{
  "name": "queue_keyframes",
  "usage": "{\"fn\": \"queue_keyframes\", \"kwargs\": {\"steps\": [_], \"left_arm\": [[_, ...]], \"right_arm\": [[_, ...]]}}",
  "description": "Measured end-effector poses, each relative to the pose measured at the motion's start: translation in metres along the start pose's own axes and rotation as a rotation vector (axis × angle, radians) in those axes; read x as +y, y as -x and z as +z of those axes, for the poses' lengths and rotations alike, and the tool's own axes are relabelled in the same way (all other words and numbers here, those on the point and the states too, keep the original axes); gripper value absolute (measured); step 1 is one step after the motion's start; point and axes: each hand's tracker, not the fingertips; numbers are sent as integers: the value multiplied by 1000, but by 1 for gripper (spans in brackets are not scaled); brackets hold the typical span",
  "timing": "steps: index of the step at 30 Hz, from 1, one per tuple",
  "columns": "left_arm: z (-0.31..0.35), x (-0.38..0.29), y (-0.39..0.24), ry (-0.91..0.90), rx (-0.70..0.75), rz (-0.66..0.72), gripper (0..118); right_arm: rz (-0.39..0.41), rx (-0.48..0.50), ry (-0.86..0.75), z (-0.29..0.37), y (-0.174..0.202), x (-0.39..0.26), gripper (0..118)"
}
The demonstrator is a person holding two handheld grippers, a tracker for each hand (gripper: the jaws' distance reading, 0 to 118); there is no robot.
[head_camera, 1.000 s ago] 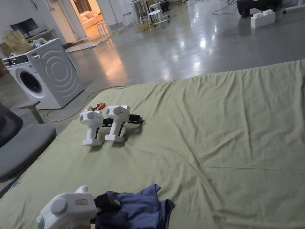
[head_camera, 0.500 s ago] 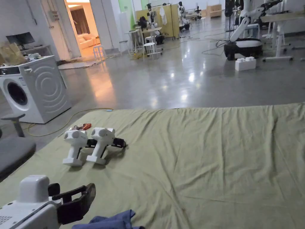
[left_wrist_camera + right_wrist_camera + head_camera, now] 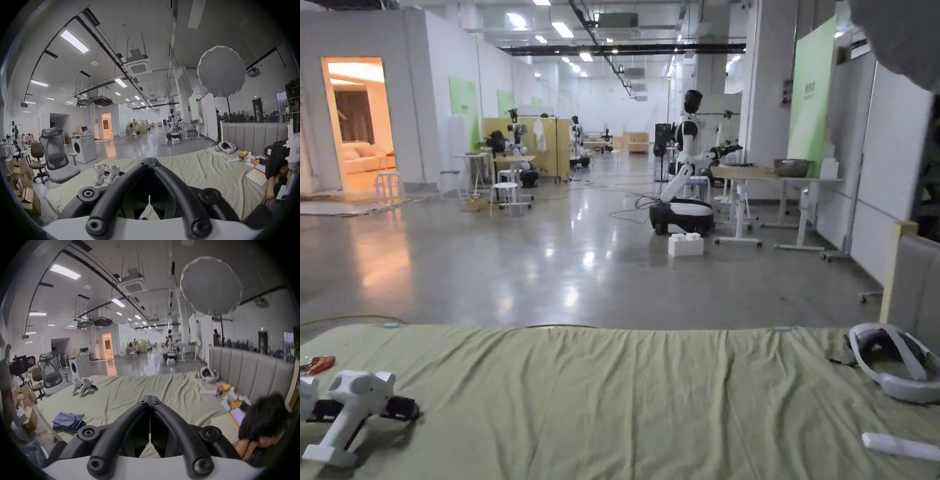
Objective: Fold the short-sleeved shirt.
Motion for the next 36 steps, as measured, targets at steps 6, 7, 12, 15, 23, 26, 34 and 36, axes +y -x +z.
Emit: {"fn": "queue_keyframes", "kwargs": {"steps": [6,7,12,15,23,26,34,36], "left_arm": [[-4,4,-3,1,5,-66,1],[-4,3,-3,-4,5,-46,1],[-9,1,1,9,5,-24,1],[-9,-3,0,21,-6,-9,1],[-14,-3,-3,25,-21,11,1],[-15,-5,-3,30,-26,24,1],[-15,-6,-4,38,-28,29,1],[-17,-5,-3,38,-28,33,14]], "right_arm": [[22,17,-37,-8,0,5,2],[15,22,-38,-9,-1,4,2],[-5,14,-26,-10,-5,0,2],[1,7,-15,-10,-5,-3,2],[15,-7,-12,-10,0,-2,2],[19,-13,-12,-11,-4,-6,2],[12,-21,-6,-12,-6,-10,3],[19,-39,-14,-13,-7,-10,27]]}}
